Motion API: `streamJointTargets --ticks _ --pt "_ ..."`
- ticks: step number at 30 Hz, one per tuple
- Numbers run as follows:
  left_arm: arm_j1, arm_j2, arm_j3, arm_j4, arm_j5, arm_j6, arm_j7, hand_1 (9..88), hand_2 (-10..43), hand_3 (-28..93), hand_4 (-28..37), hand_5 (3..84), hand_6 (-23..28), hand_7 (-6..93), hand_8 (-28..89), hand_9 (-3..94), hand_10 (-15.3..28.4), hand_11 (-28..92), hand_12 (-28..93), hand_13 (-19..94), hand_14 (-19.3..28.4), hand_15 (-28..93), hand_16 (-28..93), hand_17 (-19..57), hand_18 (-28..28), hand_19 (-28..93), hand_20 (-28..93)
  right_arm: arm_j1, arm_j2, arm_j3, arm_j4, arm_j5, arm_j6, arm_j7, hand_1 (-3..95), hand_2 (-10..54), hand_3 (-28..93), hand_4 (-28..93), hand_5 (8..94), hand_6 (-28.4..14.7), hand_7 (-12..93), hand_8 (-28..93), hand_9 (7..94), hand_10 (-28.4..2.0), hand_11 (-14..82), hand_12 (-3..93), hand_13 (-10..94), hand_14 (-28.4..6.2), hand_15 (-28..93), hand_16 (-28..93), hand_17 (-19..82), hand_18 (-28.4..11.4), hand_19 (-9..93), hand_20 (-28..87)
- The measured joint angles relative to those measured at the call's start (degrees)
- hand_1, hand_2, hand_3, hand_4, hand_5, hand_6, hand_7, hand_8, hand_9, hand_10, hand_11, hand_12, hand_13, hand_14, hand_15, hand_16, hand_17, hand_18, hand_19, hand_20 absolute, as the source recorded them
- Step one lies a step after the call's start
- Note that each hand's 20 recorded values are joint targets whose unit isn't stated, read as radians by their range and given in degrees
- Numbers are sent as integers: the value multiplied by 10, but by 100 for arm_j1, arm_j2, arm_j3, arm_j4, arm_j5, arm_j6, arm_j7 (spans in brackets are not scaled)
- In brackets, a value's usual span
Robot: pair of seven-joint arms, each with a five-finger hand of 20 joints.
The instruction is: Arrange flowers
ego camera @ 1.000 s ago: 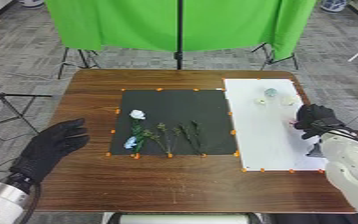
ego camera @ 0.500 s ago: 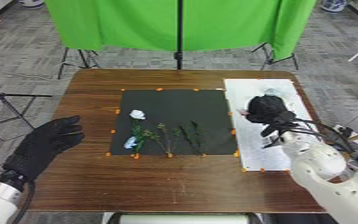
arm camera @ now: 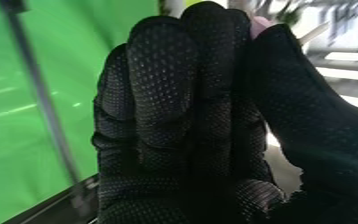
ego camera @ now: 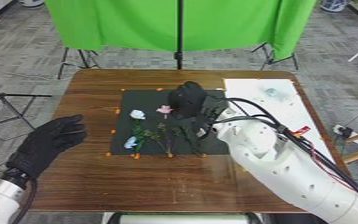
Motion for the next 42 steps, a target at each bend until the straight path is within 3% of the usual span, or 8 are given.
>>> streamJointTargets --ticks 15,25,35,39,42 --pt "-8 -48 88 6 2 2 -6 250 16 755 -283 318 58 321 -158 261 142 393 135 194 162 552 -64 -95 230 557 87 250 -658 -775 1160 -505 109 534 470 -95 839 -283 747 22 398 -91 899 -35 206 401 842 -14 498 272 373 -141 764 324" --pt "-113 -42 170 81 2 -6 -43 251 17 754 -283 319 58 319 -157 262 143 392 135 193 162 553 -65 -95 230 556 87 299 -1051 -915 1405 -920 171 786 437 -95 818 -283 700 24 417 -97 866 -37 203 402 811 -11 510 275 349 -141 755 329" --pt "-138 7 188 98 0 -9 -59 250 17 755 -283 319 58 320 -157 261 142 390 135 193 162 553 -65 -95 230 556 87 261 -1137 -832 1421 -978 150 1392 403 -95 822 -283 660 18 427 -109 820 -46 222 390 772 -17 531 268 324 -145 744 342" --pt "-134 8 185 98 0 -9 -60 250 17 754 -283 318 57 322 -157 262 141 389 135 193 162 554 -65 -95 230 557 87 264 -1121 -737 1428 -1042 114 1419 369 -95 847 -283 644 19 406 -102 787 -51 255 365 750 -20 543 261 317 -146 739 353" --pt "-124 6 178 95 0 -9 -61 251 17 754 -283 319 58 321 -158 261 142 390 136 194 162 553 -65 -95 230 557 87 275 -1087 -646 1434 -1045 99 1479 325 -73 879 -282 618 15 364 -119 704 -76 339 288 682 -35 569 238 301 -149 734 361"
